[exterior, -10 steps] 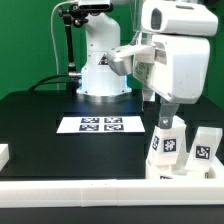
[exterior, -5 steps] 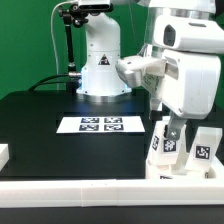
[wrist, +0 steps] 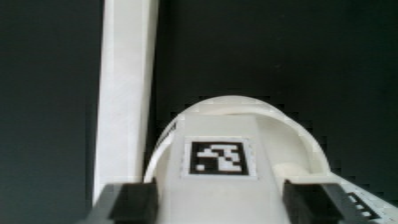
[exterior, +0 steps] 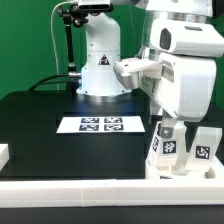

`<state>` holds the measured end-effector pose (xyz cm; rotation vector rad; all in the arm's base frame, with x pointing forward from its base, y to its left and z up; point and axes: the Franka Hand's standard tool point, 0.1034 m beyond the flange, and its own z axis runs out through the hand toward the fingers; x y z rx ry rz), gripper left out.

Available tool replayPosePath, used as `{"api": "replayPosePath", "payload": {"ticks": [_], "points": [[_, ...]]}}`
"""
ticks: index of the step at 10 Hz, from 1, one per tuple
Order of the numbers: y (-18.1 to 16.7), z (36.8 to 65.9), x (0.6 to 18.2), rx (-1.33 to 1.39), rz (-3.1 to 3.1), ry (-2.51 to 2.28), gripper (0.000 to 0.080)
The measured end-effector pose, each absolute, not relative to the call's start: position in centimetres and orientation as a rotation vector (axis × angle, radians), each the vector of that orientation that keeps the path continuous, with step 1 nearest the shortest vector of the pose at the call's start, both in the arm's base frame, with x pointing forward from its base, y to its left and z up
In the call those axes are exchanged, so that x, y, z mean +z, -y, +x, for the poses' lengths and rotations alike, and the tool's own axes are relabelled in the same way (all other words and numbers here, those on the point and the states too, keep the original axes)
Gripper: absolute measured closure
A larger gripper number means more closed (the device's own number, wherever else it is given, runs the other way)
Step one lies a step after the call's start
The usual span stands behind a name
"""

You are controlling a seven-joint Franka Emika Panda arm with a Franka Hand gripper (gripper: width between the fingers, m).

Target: Assemble stool

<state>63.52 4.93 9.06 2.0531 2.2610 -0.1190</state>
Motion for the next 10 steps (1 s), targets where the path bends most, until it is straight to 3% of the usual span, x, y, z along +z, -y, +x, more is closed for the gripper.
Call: {"api": "replayPosePath", "payload": {"ticks": [3, 10], "points": [[-4.7, 63.3, 9.0, -0.130, 2.149, -2.181, 0.0465], [-3.6, 62.7, 9.0, -0.226, 2.722, -1.462, 0.0463]]}}
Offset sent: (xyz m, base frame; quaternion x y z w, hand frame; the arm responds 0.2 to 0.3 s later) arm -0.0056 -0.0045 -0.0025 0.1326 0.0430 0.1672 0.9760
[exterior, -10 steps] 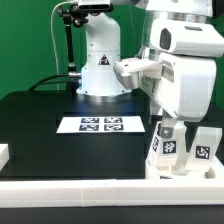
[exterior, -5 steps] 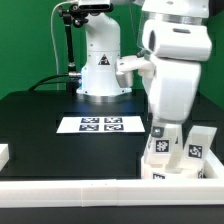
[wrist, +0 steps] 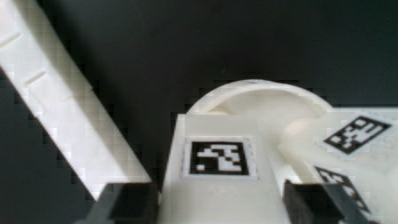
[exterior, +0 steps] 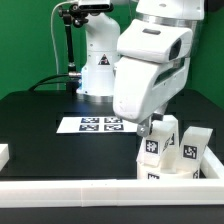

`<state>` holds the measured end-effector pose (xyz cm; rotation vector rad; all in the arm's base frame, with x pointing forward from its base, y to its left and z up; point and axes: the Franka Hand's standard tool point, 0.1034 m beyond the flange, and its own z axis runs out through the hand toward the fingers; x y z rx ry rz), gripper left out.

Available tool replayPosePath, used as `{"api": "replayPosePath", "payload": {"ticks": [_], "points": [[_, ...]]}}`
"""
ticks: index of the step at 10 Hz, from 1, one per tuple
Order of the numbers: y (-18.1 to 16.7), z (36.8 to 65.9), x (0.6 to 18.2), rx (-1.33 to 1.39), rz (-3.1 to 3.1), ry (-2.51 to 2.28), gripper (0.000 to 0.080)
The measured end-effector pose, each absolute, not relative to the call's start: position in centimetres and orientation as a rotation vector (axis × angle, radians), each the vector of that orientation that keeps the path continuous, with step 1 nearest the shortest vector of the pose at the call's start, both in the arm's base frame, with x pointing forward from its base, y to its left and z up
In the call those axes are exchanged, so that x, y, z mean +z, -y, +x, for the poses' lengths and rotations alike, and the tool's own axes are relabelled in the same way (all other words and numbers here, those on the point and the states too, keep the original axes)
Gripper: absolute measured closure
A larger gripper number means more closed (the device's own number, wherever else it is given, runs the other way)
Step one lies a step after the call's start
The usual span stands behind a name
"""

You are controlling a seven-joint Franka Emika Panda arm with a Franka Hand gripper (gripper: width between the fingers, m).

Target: Assemble stool

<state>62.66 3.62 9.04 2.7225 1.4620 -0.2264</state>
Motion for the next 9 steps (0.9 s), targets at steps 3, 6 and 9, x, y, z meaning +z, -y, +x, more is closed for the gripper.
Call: {"api": "replayPosePath", "payload": {"ticks": [3, 6, 9], "points": [[-3.52, 62.60, 8.96, -0.214, 2.848, -1.173, 0.0462], [-2.89, 62.14, 8.81, -0.132, 3.054, -0.678, 0.0462], [-3.13, 62.15, 8.78, -0.127, 3.121, -0.274, 0.0462]]}}
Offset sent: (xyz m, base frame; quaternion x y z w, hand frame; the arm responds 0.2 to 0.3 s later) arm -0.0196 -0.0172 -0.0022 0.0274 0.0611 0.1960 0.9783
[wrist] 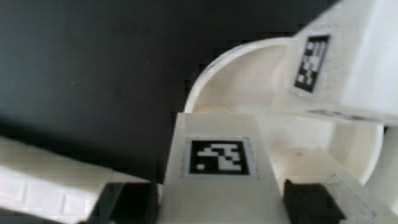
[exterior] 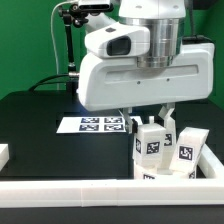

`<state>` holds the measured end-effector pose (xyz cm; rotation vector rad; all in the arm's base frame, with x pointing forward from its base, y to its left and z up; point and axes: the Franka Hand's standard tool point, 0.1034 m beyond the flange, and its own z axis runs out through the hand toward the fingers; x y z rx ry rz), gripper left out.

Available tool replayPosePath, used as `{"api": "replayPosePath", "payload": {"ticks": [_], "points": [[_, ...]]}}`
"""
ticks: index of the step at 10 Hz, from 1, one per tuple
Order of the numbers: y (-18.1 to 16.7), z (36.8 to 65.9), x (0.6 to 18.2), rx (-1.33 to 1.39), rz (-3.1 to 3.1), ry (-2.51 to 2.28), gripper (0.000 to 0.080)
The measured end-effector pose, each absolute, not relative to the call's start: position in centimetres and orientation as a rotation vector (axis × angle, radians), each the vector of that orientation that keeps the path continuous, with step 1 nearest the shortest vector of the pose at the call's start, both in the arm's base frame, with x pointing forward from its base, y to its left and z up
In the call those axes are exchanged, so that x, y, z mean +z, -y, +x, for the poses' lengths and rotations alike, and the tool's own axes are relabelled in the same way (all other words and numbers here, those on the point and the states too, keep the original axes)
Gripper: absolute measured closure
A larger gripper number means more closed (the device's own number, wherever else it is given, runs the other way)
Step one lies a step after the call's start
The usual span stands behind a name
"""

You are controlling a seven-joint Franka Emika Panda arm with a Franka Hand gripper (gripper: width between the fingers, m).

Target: Assemble stool

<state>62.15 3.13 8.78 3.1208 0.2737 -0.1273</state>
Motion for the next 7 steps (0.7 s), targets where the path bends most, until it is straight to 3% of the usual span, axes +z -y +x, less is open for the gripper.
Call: {"api": "replayPosePath", "payload": {"ticks": [7], "points": [[-4.00, 62.28, 8.75, -0.125, 3.083, 0.494, 0.0462]]}}
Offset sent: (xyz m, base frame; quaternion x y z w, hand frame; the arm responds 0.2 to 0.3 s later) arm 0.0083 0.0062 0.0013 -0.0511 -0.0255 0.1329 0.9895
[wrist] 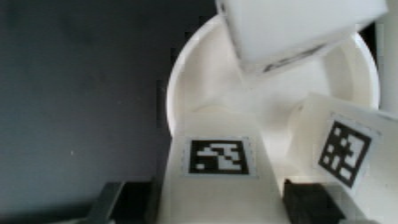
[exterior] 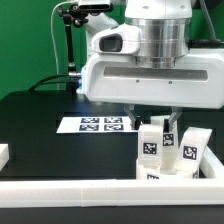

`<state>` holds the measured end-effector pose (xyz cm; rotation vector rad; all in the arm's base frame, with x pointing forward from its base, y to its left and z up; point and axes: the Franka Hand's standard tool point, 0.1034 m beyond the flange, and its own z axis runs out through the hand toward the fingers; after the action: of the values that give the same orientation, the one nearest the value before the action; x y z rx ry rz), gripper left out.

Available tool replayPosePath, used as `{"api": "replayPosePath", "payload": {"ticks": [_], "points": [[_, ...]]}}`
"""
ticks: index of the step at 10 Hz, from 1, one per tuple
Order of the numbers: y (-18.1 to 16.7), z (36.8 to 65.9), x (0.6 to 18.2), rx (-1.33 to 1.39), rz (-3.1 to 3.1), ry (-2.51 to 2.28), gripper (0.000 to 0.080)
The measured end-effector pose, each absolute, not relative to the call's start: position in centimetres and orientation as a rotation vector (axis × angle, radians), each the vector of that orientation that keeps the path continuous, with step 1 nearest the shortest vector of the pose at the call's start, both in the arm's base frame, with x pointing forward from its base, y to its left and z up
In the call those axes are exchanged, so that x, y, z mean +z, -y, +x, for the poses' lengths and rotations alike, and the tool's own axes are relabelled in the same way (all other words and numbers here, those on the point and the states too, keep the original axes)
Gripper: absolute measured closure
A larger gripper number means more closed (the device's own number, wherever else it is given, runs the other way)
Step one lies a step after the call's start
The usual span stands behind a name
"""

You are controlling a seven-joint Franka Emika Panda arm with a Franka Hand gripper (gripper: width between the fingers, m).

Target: Assemble stool

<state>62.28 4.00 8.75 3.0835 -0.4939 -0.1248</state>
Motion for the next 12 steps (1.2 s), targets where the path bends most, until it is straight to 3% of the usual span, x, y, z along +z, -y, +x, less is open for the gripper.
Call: {"api": "replayPosePath", "payload": {"ticks": [12], "points": [[-5.4, 62.9, 8.5, -0.062, 2.519, 2.004, 0.0462]]}}
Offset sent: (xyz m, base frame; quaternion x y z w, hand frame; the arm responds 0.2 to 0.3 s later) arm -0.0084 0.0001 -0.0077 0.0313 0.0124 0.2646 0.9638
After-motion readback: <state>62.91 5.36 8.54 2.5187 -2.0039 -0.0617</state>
